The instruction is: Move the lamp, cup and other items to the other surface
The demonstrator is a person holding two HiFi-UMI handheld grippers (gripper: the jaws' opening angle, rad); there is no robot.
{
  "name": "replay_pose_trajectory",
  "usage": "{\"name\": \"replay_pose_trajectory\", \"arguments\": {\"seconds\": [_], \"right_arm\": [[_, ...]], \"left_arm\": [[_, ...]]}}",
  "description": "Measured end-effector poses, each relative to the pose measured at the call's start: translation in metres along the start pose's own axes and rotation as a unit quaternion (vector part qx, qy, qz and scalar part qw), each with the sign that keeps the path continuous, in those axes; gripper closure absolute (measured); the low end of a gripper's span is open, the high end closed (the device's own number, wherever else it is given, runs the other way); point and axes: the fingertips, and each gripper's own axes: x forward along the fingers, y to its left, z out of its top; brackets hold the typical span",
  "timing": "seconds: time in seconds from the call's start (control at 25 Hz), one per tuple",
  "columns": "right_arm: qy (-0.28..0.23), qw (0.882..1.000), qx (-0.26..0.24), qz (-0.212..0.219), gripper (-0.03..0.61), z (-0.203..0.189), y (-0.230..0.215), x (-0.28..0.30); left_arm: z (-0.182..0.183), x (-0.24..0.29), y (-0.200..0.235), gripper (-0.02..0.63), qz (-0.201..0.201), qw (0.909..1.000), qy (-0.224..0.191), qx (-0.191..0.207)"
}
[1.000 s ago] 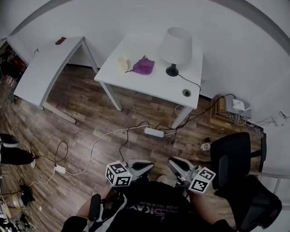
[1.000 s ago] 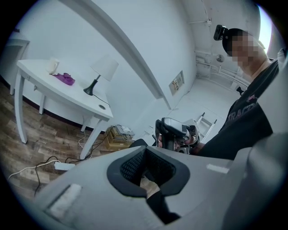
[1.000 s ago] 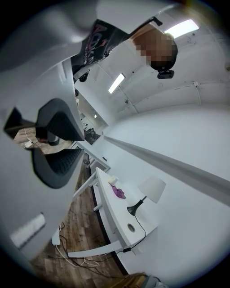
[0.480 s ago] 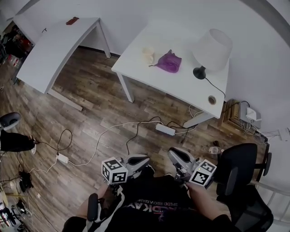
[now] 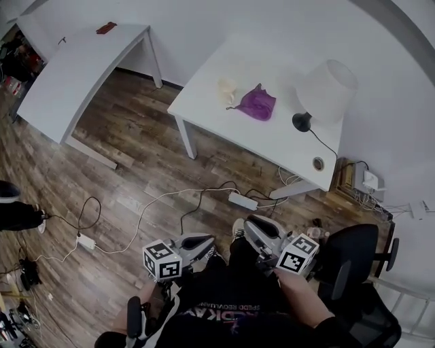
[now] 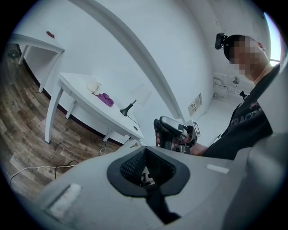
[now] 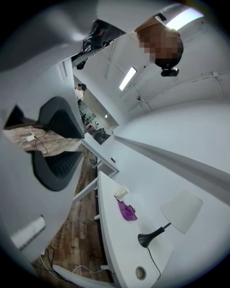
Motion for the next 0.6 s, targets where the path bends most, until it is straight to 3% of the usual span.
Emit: {"name": "replay_pose_trajectory", "arguments": {"seconds": [0.16,0.32,0.44,0.6], "right_arm": [[0.005,0.999,-0.036,-0.03,0.466,0.029,-0.031,0.017],[0.014,0.992,-0.099,-0.072,0.423,0.065,-0.079,0.045],[0.031,0.978,-0.17,-0.12,0.407,0.103,-0.121,0.066],[0.079,0.948,-0.253,-0.176,0.375,0.142,-0.186,0.097]], "left_arm": [[0.02,0.002,0.008,0.621,0.009,0.9998,-0.019,0.005],[0.041,-0.009,0.027,0.621,0.05,0.9976,-0.049,0.003],[0.061,-0.01,0.038,0.621,0.076,0.9943,-0.074,0.0],[0.085,-0.005,0.052,0.621,0.108,0.9881,-0.109,-0.006]]}}
